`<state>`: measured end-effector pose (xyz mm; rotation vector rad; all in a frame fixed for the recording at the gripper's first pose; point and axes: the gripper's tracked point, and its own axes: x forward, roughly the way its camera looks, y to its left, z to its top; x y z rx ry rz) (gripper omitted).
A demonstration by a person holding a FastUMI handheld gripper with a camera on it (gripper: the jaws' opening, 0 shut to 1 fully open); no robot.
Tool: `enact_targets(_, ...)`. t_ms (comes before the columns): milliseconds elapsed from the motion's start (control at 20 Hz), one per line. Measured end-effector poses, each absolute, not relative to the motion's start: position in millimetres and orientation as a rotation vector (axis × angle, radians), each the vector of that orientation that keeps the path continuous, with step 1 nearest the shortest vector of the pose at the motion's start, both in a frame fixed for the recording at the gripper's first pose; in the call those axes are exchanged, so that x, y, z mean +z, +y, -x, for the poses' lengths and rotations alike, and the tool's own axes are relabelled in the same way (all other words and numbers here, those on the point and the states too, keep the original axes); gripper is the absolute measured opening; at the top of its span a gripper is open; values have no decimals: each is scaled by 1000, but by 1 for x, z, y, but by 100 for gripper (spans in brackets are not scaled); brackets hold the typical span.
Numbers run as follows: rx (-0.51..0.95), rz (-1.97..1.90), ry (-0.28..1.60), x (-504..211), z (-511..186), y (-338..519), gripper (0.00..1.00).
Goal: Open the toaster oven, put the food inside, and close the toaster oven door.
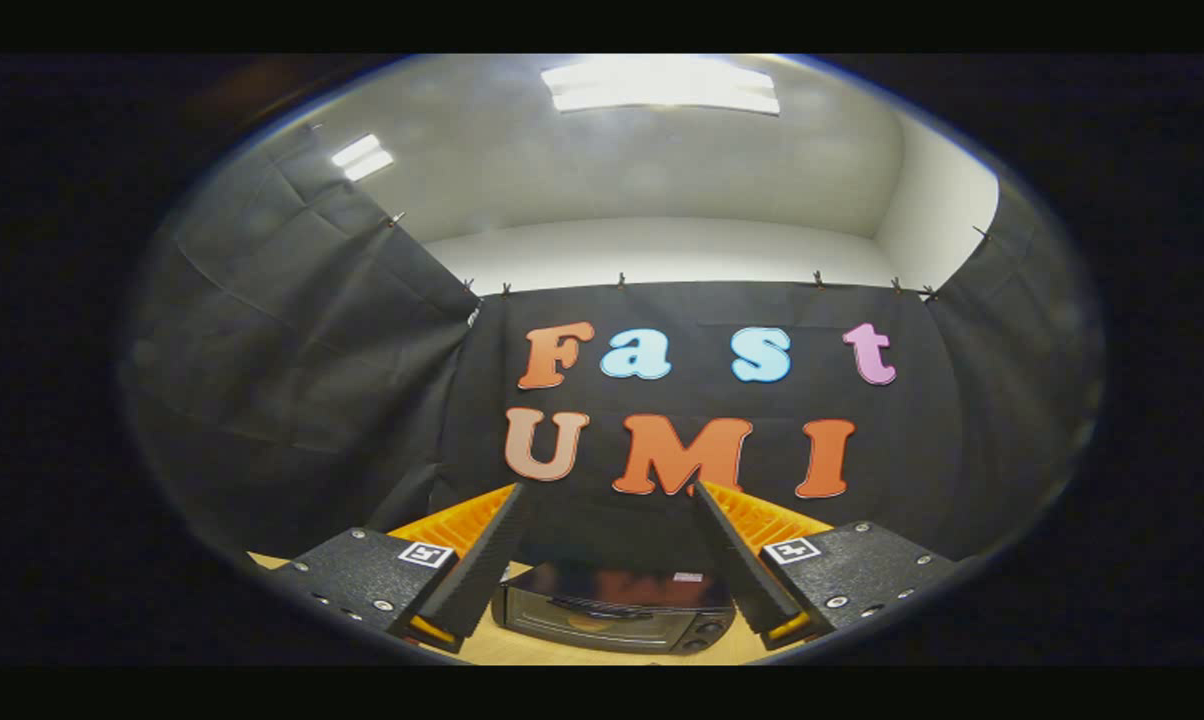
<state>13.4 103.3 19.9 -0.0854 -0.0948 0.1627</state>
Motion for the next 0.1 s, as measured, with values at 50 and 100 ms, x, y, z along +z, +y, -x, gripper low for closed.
enact_targets(50,157,85,-94,23,-12,106,97)
enact_targets(100,150,85,-87,23,-11,104,97)
